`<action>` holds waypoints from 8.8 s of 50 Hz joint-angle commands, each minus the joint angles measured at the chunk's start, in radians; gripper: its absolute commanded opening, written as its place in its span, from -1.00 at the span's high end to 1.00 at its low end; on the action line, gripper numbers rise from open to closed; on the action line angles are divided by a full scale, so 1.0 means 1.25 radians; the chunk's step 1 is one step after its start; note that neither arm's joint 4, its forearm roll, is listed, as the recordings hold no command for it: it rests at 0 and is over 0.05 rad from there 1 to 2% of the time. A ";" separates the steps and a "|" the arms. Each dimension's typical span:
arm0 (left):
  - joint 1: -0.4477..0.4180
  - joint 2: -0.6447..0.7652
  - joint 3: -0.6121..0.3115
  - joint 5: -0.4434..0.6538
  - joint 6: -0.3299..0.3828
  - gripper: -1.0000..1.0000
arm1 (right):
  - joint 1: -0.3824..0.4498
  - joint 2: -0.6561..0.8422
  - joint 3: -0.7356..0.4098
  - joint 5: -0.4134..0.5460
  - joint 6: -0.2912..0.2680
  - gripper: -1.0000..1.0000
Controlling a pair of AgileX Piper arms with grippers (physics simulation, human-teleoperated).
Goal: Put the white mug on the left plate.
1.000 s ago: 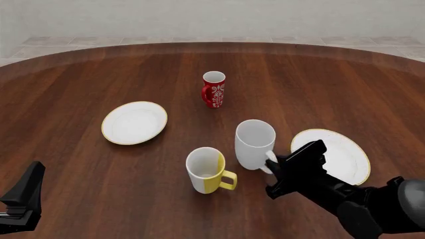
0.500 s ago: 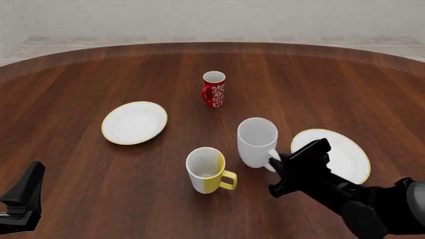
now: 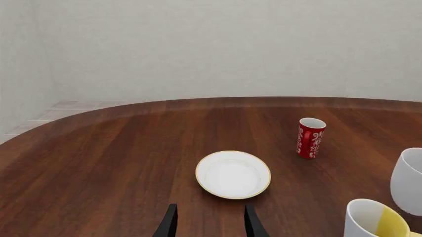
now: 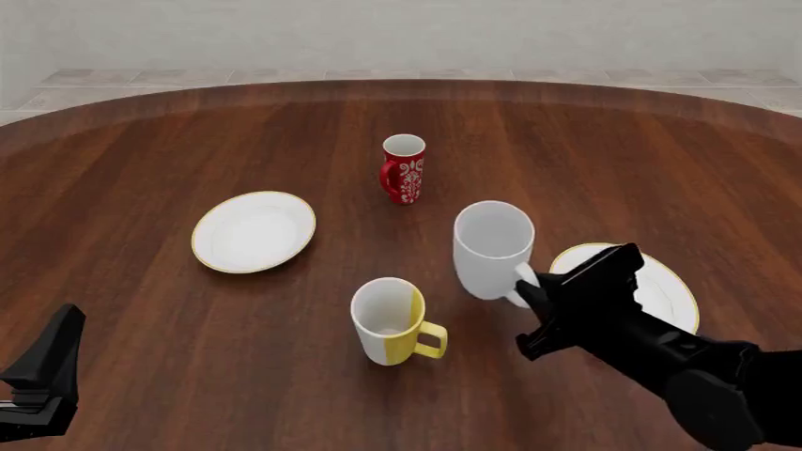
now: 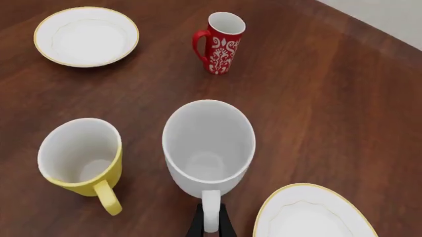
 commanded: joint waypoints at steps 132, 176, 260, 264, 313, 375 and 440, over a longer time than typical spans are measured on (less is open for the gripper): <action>0.000 0.000 0.000 0.000 0.000 -1.00 | 0.170 0.160 -0.553 0.282 0.015 1.00; 0.000 0.000 0.000 0.000 0.000 -1.00 | 0.208 0.318 -0.733 0.314 0.024 1.00; 0.000 0.000 0.000 0.000 0.000 -1.00 | 0.260 0.523 -0.976 0.383 0.045 1.00; 0.000 0.000 0.000 0.000 0.000 -1.00 | 0.263 0.523 -0.979 0.384 0.044 1.00; 0.000 0.000 0.000 0.000 0.000 -1.00 | 0.295 0.542 -1.004 0.393 0.054 1.00; 0.000 0.000 0.000 0.000 0.000 -1.00 | 0.289 0.622 -1.048 0.395 0.067 1.00; 0.000 0.000 0.000 0.000 0.000 -1.00 | 0.298 0.709 -1.114 0.410 0.077 1.00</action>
